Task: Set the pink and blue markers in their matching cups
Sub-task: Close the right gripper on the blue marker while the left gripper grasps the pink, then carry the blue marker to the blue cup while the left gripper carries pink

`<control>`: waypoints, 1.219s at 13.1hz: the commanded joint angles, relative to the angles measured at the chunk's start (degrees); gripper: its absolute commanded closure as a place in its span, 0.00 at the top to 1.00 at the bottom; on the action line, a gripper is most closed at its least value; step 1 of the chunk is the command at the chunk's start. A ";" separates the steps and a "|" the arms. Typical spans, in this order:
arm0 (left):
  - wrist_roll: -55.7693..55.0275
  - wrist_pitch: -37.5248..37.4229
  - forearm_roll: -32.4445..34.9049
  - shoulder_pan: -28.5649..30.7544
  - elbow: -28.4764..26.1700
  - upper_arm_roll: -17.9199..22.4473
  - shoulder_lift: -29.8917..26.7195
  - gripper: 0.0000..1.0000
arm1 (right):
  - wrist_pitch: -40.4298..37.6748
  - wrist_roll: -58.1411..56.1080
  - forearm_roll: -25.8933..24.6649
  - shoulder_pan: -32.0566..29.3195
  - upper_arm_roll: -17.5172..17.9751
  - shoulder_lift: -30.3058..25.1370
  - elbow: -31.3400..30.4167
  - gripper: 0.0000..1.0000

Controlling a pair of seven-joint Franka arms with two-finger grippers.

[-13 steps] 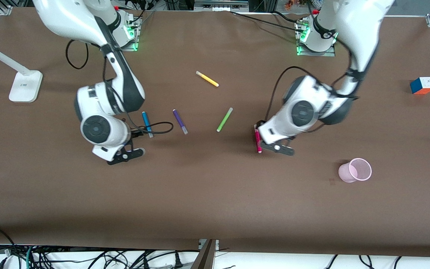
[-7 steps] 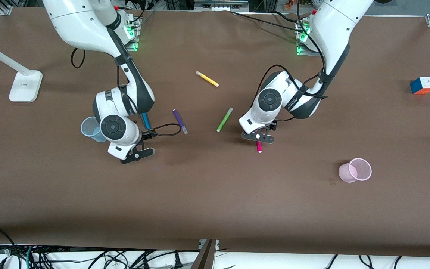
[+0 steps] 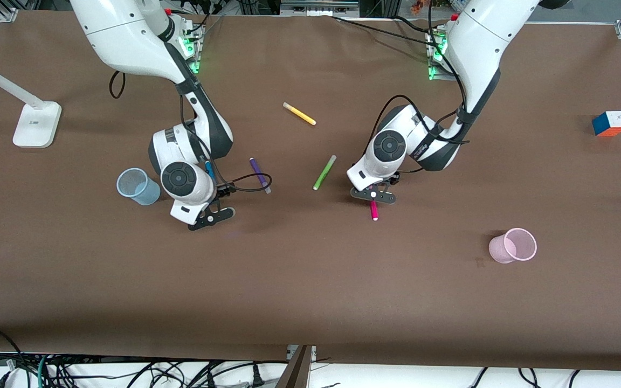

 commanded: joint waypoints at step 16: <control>3.05 -29.82 4.17 2.61 12.62 1.01 -4.16 0.09 | -6.74 -12.90 0.60 -1.68 -0.73 -7.06 3.56 0.00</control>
